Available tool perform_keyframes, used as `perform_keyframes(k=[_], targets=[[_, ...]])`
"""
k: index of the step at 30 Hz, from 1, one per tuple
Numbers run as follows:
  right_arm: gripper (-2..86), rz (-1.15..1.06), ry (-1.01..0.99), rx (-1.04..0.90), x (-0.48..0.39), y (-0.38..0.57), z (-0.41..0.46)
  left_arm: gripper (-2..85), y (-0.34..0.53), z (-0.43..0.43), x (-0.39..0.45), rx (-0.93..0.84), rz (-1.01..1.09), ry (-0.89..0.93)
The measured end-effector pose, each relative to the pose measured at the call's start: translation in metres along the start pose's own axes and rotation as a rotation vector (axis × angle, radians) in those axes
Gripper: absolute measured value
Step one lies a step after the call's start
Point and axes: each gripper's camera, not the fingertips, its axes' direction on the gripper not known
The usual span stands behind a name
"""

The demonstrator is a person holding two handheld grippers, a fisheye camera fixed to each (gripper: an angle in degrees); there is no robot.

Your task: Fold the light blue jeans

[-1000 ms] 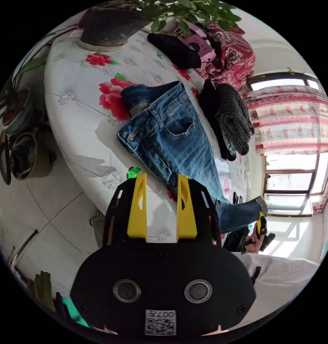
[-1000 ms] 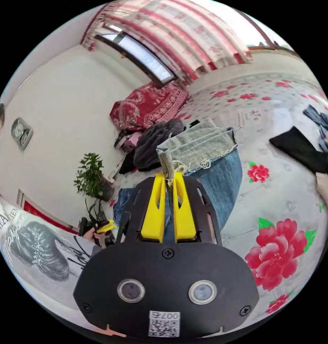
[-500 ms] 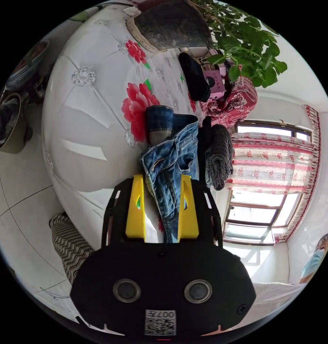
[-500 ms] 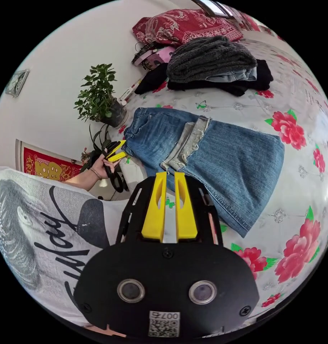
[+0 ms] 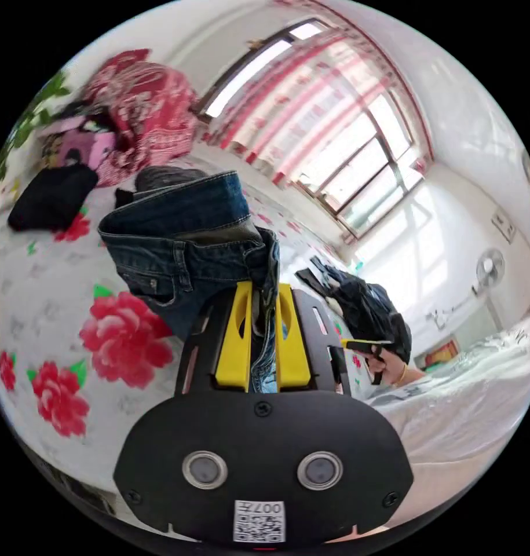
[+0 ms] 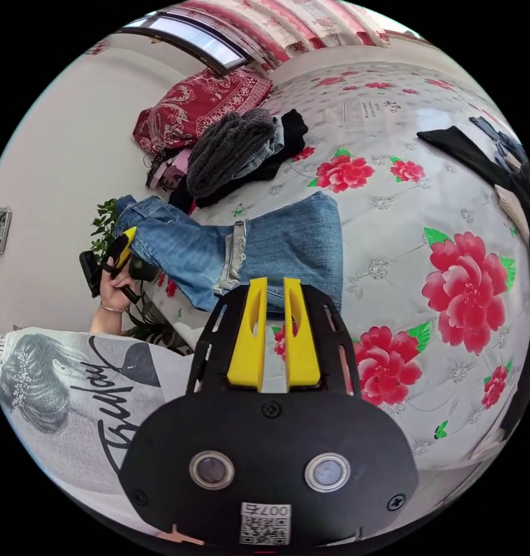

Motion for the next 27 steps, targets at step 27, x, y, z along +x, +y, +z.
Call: perform_keyframes(k=[27], targets=[[5.9,0.492,-0.320,-0.066,0.247,-0.149,0.073,9.9,0.060,0.279,0.005,-0.570,-0.322,0.114]])
